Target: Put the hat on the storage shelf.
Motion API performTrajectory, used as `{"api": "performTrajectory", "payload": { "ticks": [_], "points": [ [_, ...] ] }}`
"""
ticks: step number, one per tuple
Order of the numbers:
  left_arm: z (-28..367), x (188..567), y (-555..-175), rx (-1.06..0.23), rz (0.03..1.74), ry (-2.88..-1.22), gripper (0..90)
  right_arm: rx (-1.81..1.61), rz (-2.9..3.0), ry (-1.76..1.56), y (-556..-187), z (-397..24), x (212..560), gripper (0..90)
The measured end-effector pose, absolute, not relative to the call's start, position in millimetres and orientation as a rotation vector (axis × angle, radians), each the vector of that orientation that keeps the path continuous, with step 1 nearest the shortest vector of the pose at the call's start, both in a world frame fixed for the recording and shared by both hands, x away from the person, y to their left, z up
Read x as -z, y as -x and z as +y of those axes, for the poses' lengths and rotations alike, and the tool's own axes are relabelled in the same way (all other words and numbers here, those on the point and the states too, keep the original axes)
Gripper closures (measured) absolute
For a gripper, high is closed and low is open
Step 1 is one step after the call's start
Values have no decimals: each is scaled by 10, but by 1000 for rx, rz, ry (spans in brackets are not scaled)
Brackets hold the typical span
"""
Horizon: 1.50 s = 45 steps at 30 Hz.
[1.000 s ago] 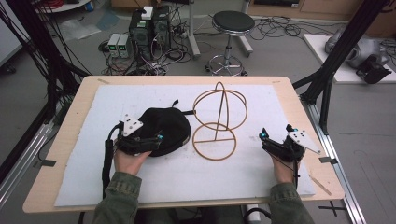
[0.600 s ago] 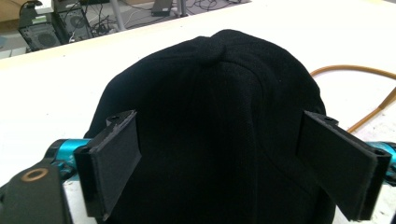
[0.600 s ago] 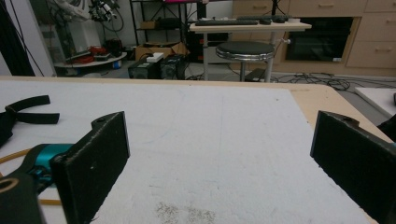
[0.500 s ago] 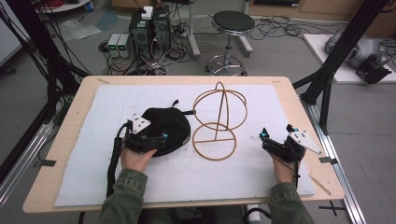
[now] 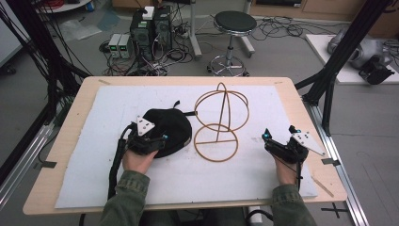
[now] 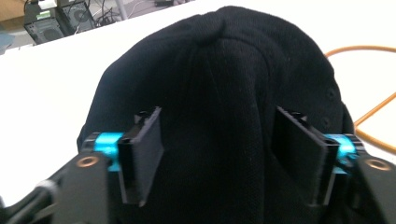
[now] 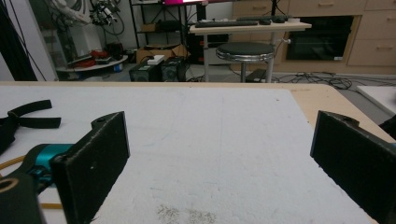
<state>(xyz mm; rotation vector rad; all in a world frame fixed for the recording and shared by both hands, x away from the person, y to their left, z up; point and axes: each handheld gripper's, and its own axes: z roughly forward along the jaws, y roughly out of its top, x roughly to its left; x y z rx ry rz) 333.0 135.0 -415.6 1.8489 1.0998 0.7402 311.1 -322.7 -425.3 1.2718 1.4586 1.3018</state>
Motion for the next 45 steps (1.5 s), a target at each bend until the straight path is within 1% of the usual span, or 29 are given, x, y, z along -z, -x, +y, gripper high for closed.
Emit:
{"api": "performTrajectory", "payload": {
  "ticks": [2,3,4,5,8,9,10,11,12,13,14,15,16,23,27,31,43,45],
  "points": [
    [1329,4157,-3320,-745,1090,-1854,444,-1300,1457,-1269,-3108,-3224,4250,36],
    [1320,4155,-3314,-753,1087,-1854,455,-1302,1457,-1268,-3106,-3226,4249,36],
    [1313,4154,-3309,-758,1082,-1856,508,-1302,1457,-1270,-3107,-3230,4250,35],
    [1305,4153,-3302,-758,1083,-1855,508,-1302,1457,-1270,-3107,-3230,4250,35],
    [1288,4158,-3290,-768,1075,-1863,587,-1304,1456,-1268,-3107,-3225,4250,36],
    [1287,4157,-3287,-772,1082,-1866,640,-1303,1458,-1266,-3106,-3222,4250,36],
    [1295,4156,-3288,-768,1086,-1865,663,-1303,1457,-1264,-3107,-3222,4249,36],
    [1299,4156,-3288,-757,1093,-1854,663,-1303,1457,-1264,-3107,-3222,4249,36],
    [1305,4152,-3285,-749,1097,-1852,724,-1302,1455,-1263,-3106,-3222,4249,36],
    [1310,4150,-3283,-741,1101,-1848,724,-1302,1455,-1263,-3106,-3222,4249,36],
    [1316,4149,-3282,-729,1106,-1847,758,-1300,1456,-1263,-3105,-3222,4248,36],
    [1320,4148,-3281,-726,1107,-1847,835,-1296,1457,-1261,-3105,-3221,4249,36],
    [1322,4149,-3281,-728,1110,-1844,857,-1296,1455,-1260,-3105,-3220,4250,36],
    [1317,4155,-3256,-755,1083,-1851,878,-1298,1456,-1256,-3103,-3219,4247,36],
    [1342,4154,-3260,-737,1075,-1847,879,-1295,1457,-1252,-3102,-3218,4246,36],
    [1357,4136,-3234,-778,1054,-1851,878,-1300,1453,-1254,-3101,-3220,4244,36],
    [1469,4016,-3150,-799,1050,-1739,878,-1297,1459,-1252,-3097,-3206,4246,36],
    [1506,3977,-3134,-789,1062,-1693,878,-1297,1459,-1249,-3098,-3204,4247,36]
  ]
}}
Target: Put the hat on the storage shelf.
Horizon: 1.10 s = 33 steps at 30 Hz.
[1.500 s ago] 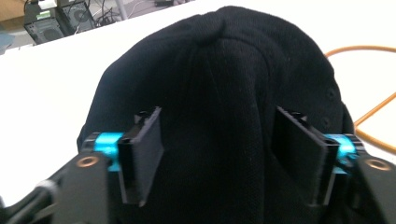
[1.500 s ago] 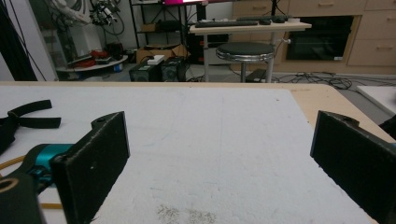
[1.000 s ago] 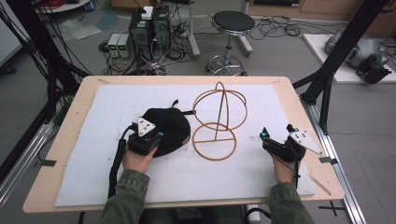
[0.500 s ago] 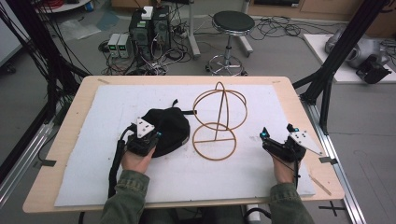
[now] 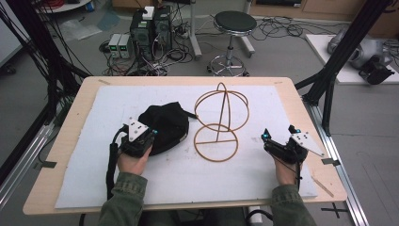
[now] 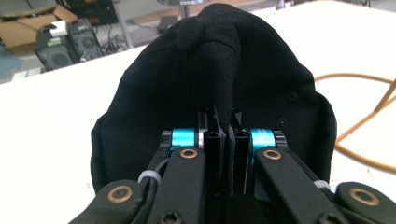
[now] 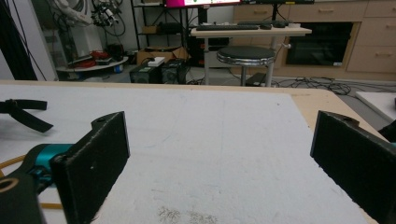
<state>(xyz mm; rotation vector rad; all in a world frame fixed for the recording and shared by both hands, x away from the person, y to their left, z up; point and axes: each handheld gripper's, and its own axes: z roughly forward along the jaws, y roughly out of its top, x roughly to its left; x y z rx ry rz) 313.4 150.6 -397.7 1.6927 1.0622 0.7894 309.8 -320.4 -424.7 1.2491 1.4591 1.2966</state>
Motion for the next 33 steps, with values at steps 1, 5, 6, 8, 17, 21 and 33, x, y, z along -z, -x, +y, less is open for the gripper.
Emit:
{"api": "performTrajectory", "payload": {
  "ticks": [1,5,6,8,17,21,33],
  "points": [
    [1525,3960,-3131,-765,1075,-1666,878,-1297,1460,-1249,-3098,-3204,4248,36],
    [1576,3821,-3099,-761,1066,-1603,877,-1298,1464,-1252,-3099,-3200,4252,36],
    [1580,3784,-3088,-772,1058,-1591,878,-1298,1465,-1250,-3099,-3198,4252,36],
    [1589,3716,-3071,-796,1044,-1575,877,-1298,1465,-1247,-3099,-3195,4252,36],
    [1669,3432,-3012,-851,983,-1431,877,-1302,1469,-1248,-3100,-3197,4253,36],
    [1677,3315,-2982,-872,949,-1393,877,-1302,1469,-1246,-3099,-3200,4253,36],
    [1582,2960,-3015,-890,832,-1361,877,-1311,1470,-1246,-3101,-3182,4253,36]
  ]
}}
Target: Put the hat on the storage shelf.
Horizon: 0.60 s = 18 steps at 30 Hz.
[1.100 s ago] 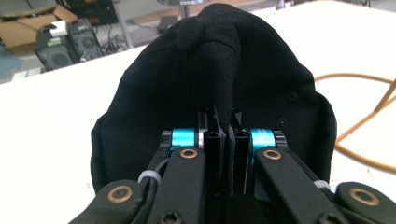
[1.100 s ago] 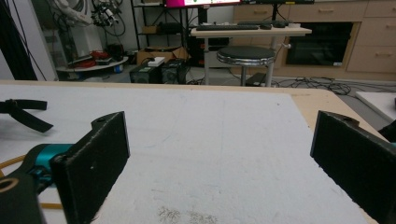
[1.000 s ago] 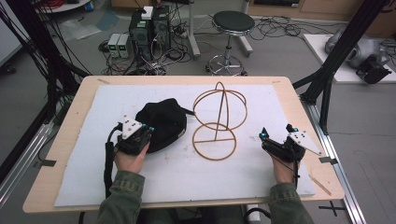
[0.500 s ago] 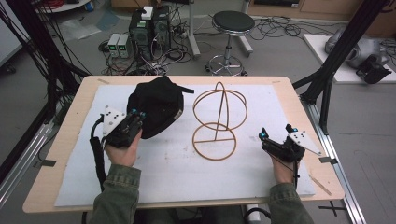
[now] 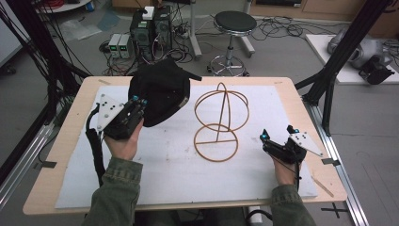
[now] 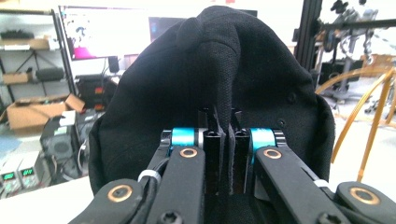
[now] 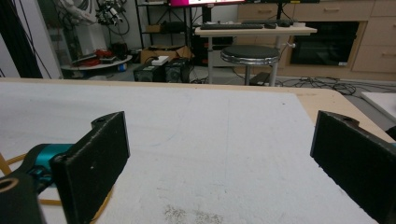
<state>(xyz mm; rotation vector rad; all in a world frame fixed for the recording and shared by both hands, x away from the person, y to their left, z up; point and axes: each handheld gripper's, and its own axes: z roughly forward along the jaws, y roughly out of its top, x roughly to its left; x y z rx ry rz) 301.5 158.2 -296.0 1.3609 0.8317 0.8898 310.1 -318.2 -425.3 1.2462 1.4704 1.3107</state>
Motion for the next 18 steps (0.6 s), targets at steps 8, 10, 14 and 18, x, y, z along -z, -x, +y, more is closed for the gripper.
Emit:
{"api": "performTrajectory", "payload": {
  "ticks": [8,10,14,18],
  "points": [
    [1527,2702,-2989,-863,741,-1313,876,-1310,1467,-1244,-3102,-3184,4252,36],
    [1503,2659,-2990,-861,719,-1301,877,-1307,1463,-1238,-3103,-3186,4252,36],
    [1451,2612,-3013,-839,677,-1287,876,-1301,1470,-1228,-3104,-3176,4252,36],
    [1349,2570,-3047,-817,640,-1316,877,-1302,1470,-1226,-3103,-3172,4248,36]
  ]
}}
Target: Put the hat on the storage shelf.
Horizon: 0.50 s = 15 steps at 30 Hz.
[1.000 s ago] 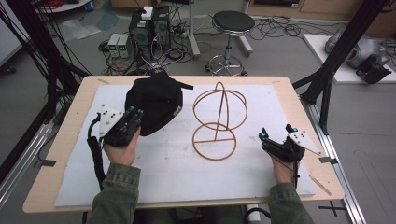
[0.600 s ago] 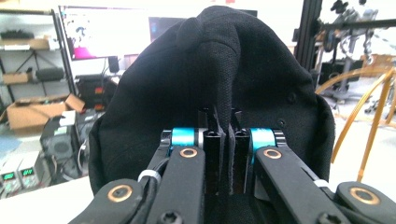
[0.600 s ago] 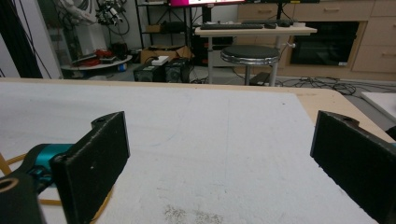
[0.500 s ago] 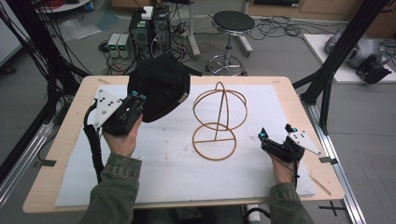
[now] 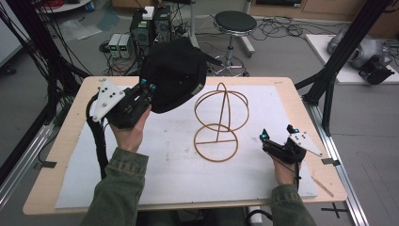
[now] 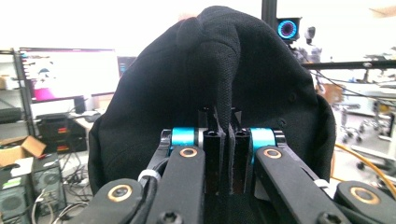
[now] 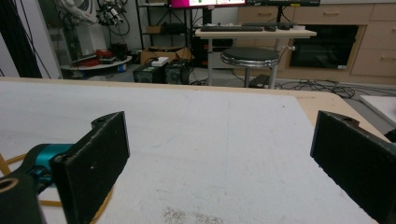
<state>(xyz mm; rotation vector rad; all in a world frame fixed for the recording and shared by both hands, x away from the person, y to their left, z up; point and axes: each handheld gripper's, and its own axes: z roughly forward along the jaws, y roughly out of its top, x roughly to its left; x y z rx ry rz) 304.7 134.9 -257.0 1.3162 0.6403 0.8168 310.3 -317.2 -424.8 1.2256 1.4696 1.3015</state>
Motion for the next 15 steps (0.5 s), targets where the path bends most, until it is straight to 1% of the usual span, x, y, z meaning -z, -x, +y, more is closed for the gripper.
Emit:
{"api": "performTrajectory", "payload": {
  "ticks": [15],
  "points": [
    [994,2498,-3160,-741,553,-1382,877,-1315,1458,-1231,-3098,-3193,4242,36]
  ]
}}
